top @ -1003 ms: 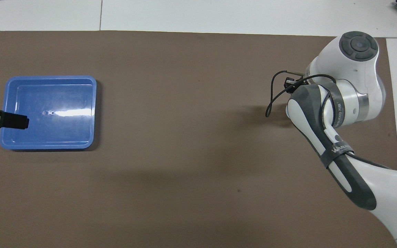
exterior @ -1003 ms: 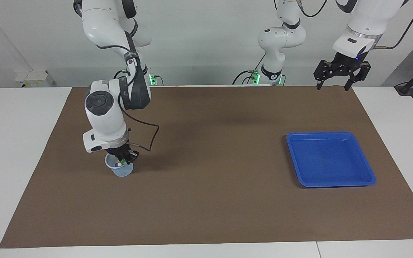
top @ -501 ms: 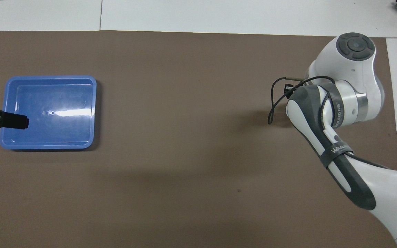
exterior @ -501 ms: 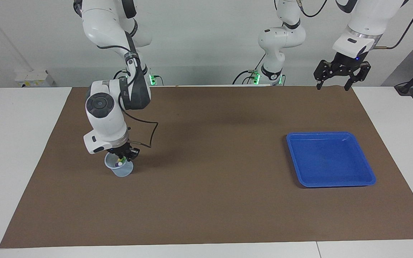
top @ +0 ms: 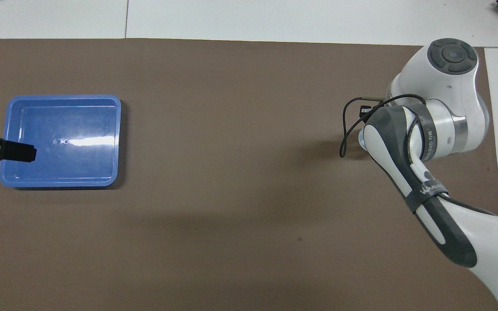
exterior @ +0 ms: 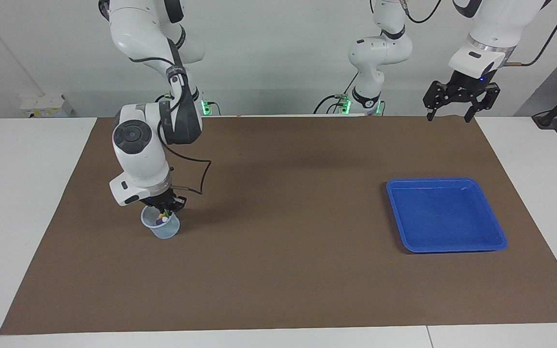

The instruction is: Right arm passes pens to left for tray arrangement

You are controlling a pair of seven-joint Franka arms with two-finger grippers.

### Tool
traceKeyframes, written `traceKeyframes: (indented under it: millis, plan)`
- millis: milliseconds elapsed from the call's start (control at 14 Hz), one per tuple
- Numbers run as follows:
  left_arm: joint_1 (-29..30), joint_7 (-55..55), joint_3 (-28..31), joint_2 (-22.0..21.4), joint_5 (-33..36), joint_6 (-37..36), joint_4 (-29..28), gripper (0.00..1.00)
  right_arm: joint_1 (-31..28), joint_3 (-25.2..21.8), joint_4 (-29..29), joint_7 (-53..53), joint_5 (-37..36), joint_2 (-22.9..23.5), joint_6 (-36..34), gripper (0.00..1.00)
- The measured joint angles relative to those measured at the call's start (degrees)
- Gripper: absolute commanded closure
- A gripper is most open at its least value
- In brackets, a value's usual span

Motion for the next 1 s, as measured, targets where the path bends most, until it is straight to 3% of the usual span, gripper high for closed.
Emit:
traceKeyframes:
  millis: [573, 1003]
  plan:
    - [0.0, 0.0, 0.0, 0.0, 0.0, 0.0, 0.0, 0.0, -0.1, -0.2, 0.3, -7.6, -1.0, -1.4, -0.4, 1.0]
    - [0.0, 0.0, 0.0, 0.0, 0.0, 0.0, 0.0, 0.0, -0.3, -0.2, 1.4, -15.4, -2.4, -5.8, -6.4, 1.0]
